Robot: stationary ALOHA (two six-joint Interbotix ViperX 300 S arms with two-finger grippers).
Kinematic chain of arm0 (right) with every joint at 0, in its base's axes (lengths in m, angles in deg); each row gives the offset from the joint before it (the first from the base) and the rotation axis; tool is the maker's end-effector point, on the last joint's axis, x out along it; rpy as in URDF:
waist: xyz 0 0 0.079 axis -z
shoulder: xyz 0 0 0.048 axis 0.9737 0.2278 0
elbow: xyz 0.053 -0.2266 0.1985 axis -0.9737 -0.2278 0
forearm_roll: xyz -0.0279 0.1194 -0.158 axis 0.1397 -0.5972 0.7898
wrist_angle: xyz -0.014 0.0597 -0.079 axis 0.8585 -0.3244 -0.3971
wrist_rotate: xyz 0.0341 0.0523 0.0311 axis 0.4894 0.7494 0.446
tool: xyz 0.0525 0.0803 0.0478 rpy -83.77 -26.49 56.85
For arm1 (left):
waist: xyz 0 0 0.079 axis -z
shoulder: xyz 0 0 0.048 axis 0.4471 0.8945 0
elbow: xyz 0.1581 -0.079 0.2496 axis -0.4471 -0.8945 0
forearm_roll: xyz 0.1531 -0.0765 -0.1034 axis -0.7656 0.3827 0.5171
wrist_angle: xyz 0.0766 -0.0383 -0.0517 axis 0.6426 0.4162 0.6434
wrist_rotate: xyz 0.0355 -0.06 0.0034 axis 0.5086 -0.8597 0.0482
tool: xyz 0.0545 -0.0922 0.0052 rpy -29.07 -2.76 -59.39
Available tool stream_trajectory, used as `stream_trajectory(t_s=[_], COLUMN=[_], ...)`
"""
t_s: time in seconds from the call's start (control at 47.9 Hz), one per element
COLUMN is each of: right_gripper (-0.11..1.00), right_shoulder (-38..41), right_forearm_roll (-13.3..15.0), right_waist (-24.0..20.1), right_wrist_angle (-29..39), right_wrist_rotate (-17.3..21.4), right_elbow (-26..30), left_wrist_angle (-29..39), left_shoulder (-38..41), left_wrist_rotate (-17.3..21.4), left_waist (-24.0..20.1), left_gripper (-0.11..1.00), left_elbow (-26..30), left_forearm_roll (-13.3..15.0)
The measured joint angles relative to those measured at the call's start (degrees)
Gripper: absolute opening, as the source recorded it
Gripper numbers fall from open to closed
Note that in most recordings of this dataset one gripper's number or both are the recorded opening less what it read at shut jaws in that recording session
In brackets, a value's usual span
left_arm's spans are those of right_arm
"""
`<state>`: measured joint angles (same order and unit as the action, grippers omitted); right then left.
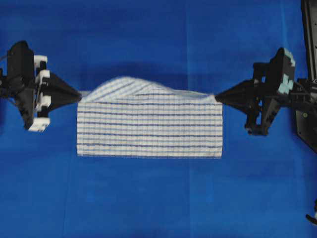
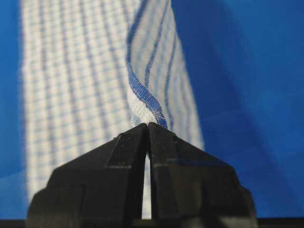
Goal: Fold the blue towel.
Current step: 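Lift the far edge and fold it toward the near edge with both grippers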
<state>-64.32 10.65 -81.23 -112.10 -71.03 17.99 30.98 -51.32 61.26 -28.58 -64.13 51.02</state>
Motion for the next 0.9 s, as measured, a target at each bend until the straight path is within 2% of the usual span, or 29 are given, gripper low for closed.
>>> stream_trajectory(t_s=[0.334,0.647,0.898], right_gripper=[0.24,0.24,0.24], right_shoulder=[1.67,6.59,8.96], right_forearm_roll=[-5.36,-9.05,-11.43], right_waist=[-9.23,-15.03,-18.98], right_wrist_angle=[-1.14,-1.85,-1.93], right_wrist_rotate=[0.0,0.0,0.0], right_elbow=[0.0,0.62,1.32], left_wrist_angle=[-2.11,-5.19,-5.63], left_shoulder=[1.05,7.03,11.34], left_wrist_rotate=[-0.09,-1.58,-3.43], left_waist=[5.98,10.9,13.01], left_gripper=[0.08,0.08,0.08], left_elbow=[-0.35,-0.18,1.23], left_forearm_roll=[0.0,0.0,0.0])
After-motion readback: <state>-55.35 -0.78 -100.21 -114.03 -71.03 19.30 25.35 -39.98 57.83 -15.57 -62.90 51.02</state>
